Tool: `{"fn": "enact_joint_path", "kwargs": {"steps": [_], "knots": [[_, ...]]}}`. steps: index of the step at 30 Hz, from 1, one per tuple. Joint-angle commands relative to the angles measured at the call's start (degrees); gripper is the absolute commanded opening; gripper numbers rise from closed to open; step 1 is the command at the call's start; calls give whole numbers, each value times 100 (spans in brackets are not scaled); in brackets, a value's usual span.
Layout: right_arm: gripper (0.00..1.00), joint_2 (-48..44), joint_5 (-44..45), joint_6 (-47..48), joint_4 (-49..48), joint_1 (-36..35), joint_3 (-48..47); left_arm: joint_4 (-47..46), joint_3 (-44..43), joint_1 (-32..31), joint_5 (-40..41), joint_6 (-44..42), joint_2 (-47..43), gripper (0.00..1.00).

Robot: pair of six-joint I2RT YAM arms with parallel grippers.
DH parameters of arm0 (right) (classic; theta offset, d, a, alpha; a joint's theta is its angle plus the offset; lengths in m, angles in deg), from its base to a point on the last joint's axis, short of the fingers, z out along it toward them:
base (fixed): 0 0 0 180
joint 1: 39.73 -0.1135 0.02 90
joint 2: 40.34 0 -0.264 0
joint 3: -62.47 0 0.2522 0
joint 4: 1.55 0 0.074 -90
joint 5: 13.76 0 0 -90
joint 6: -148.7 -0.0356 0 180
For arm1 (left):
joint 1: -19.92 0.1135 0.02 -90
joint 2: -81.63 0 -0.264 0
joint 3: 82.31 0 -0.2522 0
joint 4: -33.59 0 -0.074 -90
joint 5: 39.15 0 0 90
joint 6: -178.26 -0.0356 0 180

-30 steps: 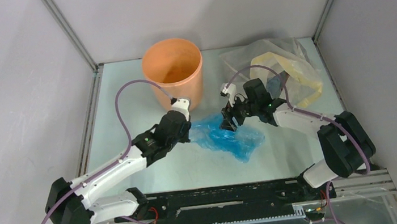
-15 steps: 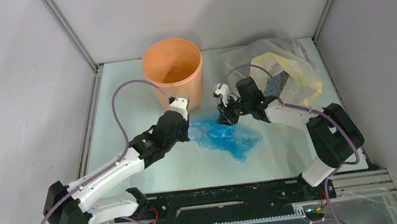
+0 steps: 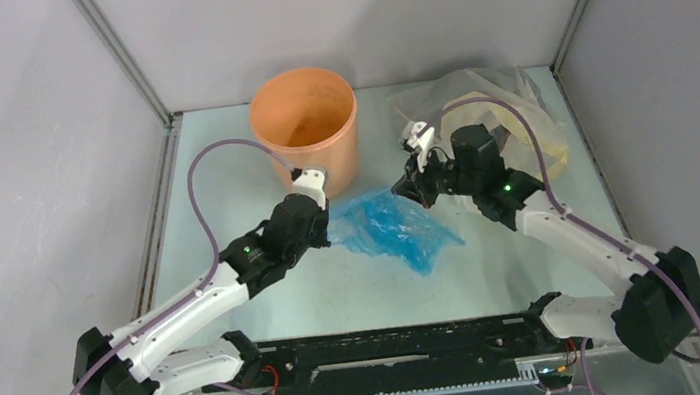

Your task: Put the trash bags into the trash bin

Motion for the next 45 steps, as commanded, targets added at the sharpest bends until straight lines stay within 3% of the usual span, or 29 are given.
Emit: {"fn": "enact_joint_path", "kwargs": {"steps": [1, 7, 9, 11, 15, 16, 21, 32, 41, 45], "knots": [[0, -522, 788, -424, 490, -6, -494, 400, -614, 12, 489, 150, -257, 1], [0, -876, 911, -384, 1450, -480, -1177, 682, -1093, 4, 375, 70, -476, 2], [19, -897, 933, -407, 1680, -564, -1159, 678, -1080, 1, 318, 66, -517, 2], [48, -846, 901, -395, 1714, -610, -988, 673, -1050, 4, 276, 39, -505, 2], [95, -777, 1085, -471, 1160, -635, -434, 693, -1014, 0, 273, -88, -498, 1], [99, -761, 1027, -450, 910, -631, -295, 700, -1008, 8, 267, -101, -521, 1], [100, -376, 1131, -355, 146, -565, 63, 702, -953, 6, 247, -168, -655, 1], [92, -143, -79, 786, -1299, -363, 931, 726, -674, 4, 528, -164, -678, 0], [90, 332, -126, 1229, -1625, -150, 960, 732, -650, -4, 518, -156, -850, 0], [90, 725, -169, 1850, -1825, -210, 960, 722, -655, 3, 498, -164, -863, 0]]}}
